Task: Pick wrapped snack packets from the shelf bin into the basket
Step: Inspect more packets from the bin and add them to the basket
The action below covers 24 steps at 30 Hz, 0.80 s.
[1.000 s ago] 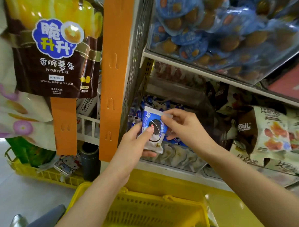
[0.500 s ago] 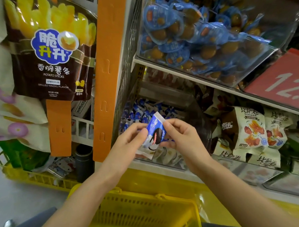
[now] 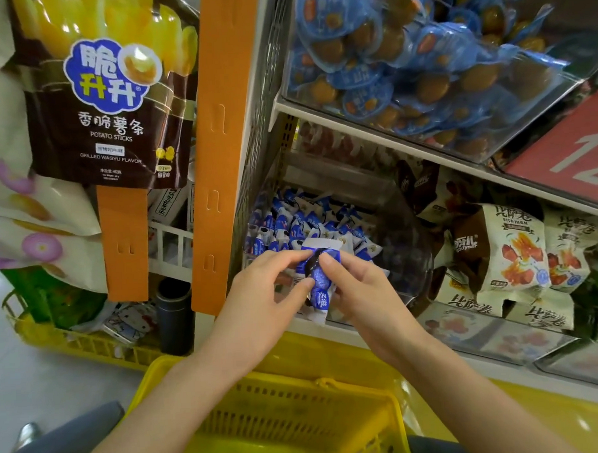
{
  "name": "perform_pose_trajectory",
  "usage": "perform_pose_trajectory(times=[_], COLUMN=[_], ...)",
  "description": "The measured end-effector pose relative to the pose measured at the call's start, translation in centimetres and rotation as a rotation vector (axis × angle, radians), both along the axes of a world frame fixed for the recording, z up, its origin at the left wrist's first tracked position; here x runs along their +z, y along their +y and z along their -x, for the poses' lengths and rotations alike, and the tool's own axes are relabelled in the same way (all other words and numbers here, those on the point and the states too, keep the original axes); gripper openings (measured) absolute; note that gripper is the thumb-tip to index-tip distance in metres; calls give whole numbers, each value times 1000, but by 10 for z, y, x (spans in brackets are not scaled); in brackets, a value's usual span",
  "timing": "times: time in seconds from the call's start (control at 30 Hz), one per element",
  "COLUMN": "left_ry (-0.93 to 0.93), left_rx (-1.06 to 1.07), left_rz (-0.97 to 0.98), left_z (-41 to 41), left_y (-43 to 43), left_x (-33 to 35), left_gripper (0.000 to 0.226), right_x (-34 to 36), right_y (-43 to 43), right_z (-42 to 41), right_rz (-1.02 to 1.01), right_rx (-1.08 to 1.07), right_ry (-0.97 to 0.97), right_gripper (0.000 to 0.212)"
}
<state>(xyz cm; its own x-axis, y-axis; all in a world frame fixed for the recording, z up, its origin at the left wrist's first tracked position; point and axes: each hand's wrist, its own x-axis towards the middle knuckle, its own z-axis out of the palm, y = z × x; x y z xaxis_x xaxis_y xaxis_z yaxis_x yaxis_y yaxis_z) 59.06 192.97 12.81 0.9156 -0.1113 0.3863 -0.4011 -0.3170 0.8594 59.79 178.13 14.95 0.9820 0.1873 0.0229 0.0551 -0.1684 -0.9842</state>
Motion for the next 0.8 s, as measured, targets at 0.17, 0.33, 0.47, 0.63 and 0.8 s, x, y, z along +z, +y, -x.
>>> perform_pose_trajectory(times=[0.17, 0.33, 0.47, 0.63, 0.8], left_ry=[12, 284, 442, 438, 397], left_rx=[-6, -69, -211, -110, -77], left_rz=[-7, 381, 628, 592, 594], left_z=[1, -4, -3, -3, -10], left_y=[-3, -5, -6, -9, -7], left_x=[-5, -1, 3, 5, 13], left_gripper=[28, 13, 35, 25, 30], right_x=[-4, 1, 5, 3, 11], right_y=[0, 1, 2, 2, -5], right_z=[1, 2, 4, 6, -10], right_rz=[60, 145, 259, 273, 201], right_rx=[-16, 89, 164, 116, -40], right_ry=[-48, -58, -89, -167, -148], right_gripper=[26, 49, 47, 59, 33])
